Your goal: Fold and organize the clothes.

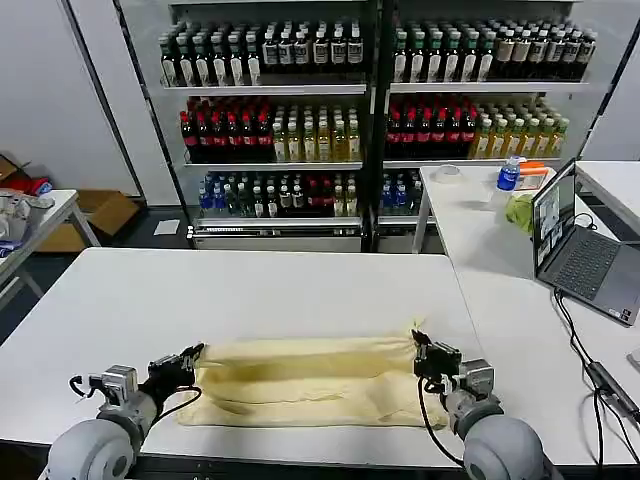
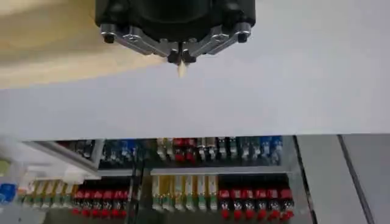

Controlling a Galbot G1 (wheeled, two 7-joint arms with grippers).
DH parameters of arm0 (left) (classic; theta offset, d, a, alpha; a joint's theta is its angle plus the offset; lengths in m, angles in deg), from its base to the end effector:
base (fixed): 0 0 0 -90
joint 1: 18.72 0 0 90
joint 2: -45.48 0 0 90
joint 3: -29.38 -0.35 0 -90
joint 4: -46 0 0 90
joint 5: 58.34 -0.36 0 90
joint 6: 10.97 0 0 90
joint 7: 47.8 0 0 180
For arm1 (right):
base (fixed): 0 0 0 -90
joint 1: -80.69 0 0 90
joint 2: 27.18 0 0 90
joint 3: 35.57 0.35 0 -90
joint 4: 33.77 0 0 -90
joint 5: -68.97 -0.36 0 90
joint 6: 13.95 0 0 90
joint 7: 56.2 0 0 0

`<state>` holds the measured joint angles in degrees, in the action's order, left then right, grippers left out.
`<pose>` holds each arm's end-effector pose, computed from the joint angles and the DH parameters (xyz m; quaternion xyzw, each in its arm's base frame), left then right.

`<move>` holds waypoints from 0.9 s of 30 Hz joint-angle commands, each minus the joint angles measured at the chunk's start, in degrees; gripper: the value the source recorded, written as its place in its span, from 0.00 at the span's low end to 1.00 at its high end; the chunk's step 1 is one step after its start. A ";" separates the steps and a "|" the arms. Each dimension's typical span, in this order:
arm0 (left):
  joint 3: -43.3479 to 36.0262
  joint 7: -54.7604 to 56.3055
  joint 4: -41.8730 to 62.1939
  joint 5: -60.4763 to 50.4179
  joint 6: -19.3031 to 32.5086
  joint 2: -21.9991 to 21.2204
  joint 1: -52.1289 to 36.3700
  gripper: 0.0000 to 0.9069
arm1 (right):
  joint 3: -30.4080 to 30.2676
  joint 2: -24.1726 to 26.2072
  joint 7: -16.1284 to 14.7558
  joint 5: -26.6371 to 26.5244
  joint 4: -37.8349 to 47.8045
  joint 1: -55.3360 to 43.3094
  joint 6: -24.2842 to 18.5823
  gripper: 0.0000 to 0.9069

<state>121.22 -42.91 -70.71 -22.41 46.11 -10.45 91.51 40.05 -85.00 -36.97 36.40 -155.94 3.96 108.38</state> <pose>0.2497 0.1140 -0.2520 -0.0793 -0.9629 -0.0122 0.2577 0.2473 -0.0203 -0.2374 0.0904 -0.9725 0.0396 0.2111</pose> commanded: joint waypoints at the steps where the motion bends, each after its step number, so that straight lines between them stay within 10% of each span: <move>1: -0.83 -0.13 2.33 -3.82 -0.09 -0.95 1.27 1.00 | -1.58 -0.99 0.26 1.37 1.65 1.72 0.84 1.00; 27: 1.22 5.97 -1.70 -3.78 4.16 -14.98 7.81 1.00 | 2.36 -0.80 -0.70 11.00 -5.54 10.15 -3.07 1.00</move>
<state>122.31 -38.53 -72.39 -25.81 49.45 -19.39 97.23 41.49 -85.81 -37.64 45.94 -159.67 11.80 105.82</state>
